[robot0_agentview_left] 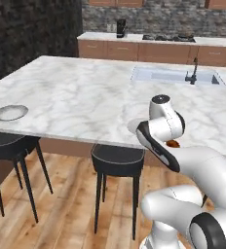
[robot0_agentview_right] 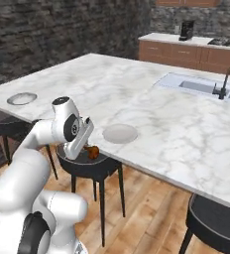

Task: Take the chicken drumsticks from the pan and place one on each plate on the dining counter.

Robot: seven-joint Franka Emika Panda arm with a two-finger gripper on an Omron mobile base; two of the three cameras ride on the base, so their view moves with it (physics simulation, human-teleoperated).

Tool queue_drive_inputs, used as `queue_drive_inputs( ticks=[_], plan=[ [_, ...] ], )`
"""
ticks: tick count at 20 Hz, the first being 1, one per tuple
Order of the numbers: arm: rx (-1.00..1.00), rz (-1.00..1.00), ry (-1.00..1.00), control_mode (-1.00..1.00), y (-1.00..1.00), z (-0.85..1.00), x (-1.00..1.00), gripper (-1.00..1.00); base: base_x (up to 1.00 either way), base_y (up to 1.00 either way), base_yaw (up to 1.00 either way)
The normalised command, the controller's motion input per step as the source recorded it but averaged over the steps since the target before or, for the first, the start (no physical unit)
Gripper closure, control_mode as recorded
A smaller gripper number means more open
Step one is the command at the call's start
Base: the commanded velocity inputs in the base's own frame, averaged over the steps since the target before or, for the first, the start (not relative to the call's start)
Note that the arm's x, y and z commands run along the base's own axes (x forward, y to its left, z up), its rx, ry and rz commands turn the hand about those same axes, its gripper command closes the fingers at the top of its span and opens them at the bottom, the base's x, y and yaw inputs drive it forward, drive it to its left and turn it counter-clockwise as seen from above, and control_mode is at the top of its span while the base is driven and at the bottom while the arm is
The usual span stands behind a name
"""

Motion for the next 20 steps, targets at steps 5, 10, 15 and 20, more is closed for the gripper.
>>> queue_drive_inputs(
  ticks=[5,10,15,20],
  plan=[
    [0.00,0.00,0.00,1.00,0.00,0.00,0.00,1.00,0.68,0.56,-0.48],
    [0.00,0.00,0.00,1.00,0.00,0.00,0.00,1.00,0.52,0.59,-0.33],
    [0.00,0.00,0.00,1.00,0.00,0.00,0.00,1.00,0.22,0.19,-0.06],
    [0.00,0.00,0.00,1.00,0.00,0.00,0.00,1.00,0.32,0.13,-0.04]
  ],
)
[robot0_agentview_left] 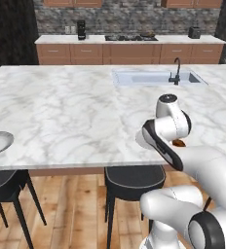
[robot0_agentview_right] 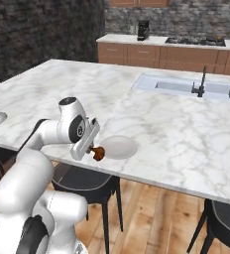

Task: Take the chicken drumsticks from the pan and place one on each plate on the dining counter.

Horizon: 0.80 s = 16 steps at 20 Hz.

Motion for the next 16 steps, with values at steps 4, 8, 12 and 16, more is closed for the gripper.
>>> queue_drive_inputs(
  ticks=[4,8,12,16],
  plan=[
    [-0.12,-0.02,0.11,-1.00,0.00,-0.20,0.62,1.00,0.00,0.00,0.00],
    [-0.12,0.00,0.22,-1.00,0.00,-0.14,0.73,1.00,0.00,0.00,0.00],
    [-0.01,0.00,0.19,-1.00,0.00,-0.06,0.77,1.00,0.00,0.00,0.00],
    [0.00,0.00,0.09,-1.00,-0.11,-0.02,0.55,1.00,0.00,0.00,0.00]
  ],
)
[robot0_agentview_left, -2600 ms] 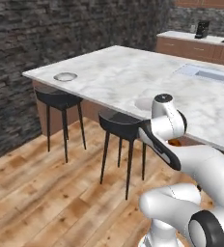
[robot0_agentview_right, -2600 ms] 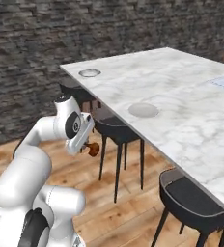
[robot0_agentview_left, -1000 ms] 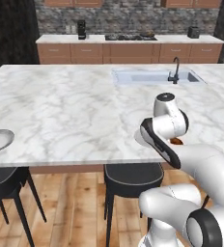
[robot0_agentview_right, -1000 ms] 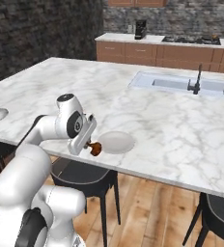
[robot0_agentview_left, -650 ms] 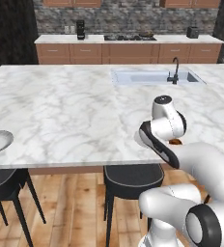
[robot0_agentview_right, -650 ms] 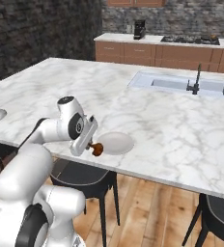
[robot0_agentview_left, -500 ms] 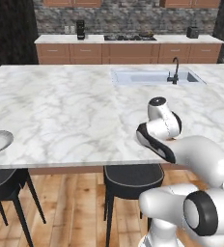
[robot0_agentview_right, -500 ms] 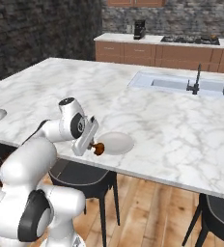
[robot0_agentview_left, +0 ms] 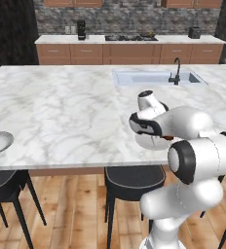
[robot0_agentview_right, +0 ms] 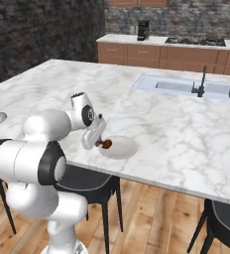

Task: Take the chicken drumsticks from the pan and place one on each plate on the dining counter.

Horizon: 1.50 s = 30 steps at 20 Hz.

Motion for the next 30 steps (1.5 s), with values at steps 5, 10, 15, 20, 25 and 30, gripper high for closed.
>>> queue_drive_inputs(
  ticks=[5,10,15,20,25,30],
  plan=[
    [0.01,0.00,-0.08,-1.00,-0.12,-0.33,0.40,1.00,0.00,0.00,0.00],
    [0.06,0.00,-0.05,-1.00,-0.11,-0.40,0.47,1.00,0.00,0.00,0.00],
    [0.12,-0.04,0.00,-1.00,-0.12,-0.34,0.42,1.00,0.00,0.00,0.00],
    [0.02,-0.05,0.00,-1.00,-0.04,-0.19,0.44,1.00,0.00,0.00,0.00],
    [0.00,-0.04,0.00,-1.00,0.00,-0.31,0.43,1.00,0.00,0.00,0.00],
    [0.00,-0.05,0.00,-1.00,0.00,-0.33,0.38,1.00,0.00,0.00,0.00]
  ],
)
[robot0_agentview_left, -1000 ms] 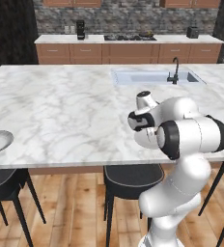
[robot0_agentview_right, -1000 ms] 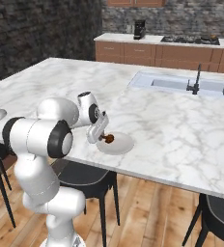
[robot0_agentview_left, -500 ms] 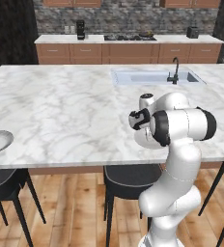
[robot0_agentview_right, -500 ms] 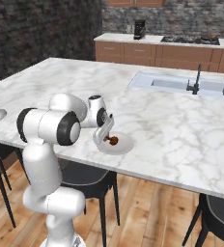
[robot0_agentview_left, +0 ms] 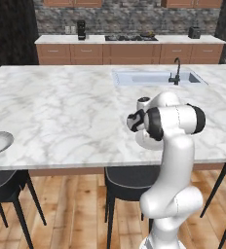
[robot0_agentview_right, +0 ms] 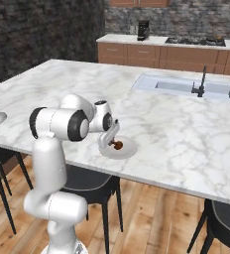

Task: Take the chicken drumsticks from the pan and place one on each plate on the dining counter.

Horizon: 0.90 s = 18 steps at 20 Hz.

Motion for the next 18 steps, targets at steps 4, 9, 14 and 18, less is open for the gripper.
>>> queue_drive_inputs(
  ticks=[4,9,14,18],
  plan=[
    [0.00,-0.05,0.02,-1.00,-0.05,-0.27,0.26,-1.00,0.00,0.00,0.00],
    [0.00,-0.03,0.01,-1.00,-0.05,-0.12,0.10,-1.00,0.00,0.00,0.00],
    [0.00,0.00,0.00,-1.00,0.00,0.15,-0.04,-1.00,0.00,0.00,0.00],
    [0.00,-0.01,-0.02,-1.00,0.00,0.57,-0.54,-1.00,0.00,0.00,0.00]
  ],
)
